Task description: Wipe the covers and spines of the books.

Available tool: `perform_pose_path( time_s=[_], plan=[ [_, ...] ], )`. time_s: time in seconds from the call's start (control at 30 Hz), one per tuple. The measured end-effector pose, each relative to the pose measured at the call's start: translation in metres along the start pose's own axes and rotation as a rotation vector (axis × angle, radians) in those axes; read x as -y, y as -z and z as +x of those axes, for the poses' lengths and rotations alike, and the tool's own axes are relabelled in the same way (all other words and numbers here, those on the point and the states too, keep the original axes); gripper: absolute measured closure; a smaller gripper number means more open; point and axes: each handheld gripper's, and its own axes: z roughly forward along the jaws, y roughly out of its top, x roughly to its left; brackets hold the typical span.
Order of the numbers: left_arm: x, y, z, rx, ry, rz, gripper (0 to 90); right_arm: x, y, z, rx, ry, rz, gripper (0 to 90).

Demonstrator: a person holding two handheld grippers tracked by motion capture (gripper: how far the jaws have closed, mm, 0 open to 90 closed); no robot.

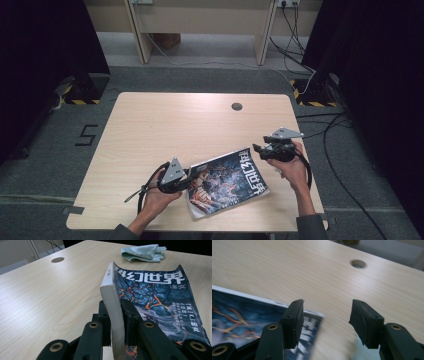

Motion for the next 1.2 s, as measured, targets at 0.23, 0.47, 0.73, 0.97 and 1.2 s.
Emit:
perform_pose_path(
  time_s=[0.23,0.47,0.73,0.97,1.2],
  plan=[
    [0.0,0.0,0.0,0.002,0.001,-0.002,79.4,-0.008,-0.023,0.031,-0.172,0.05,-0.01,40.8],
    [0.0,0.0,0.001,0.004,0.0,0.004,79.3,-0.009,-0.038,0.047,-0.224,0.061,0.033,37.8],
    [-0.001,0.0,0.001,0.012,-0.005,0.0,79.4,-0.013,-0.046,0.058,-0.27,0.101,0.05,32.7],
    [-0.004,0.001,0.002,0.029,-0.03,-0.001,79.3,-0.012,-0.059,0.07,-0.303,0.17,0.091,28.7],
    [-0.004,0.001,0.003,0.022,-0.022,0.006,79.3,-0.012,-0.057,0.069,-0.303,0.181,0.101,33.6]
  ],
)
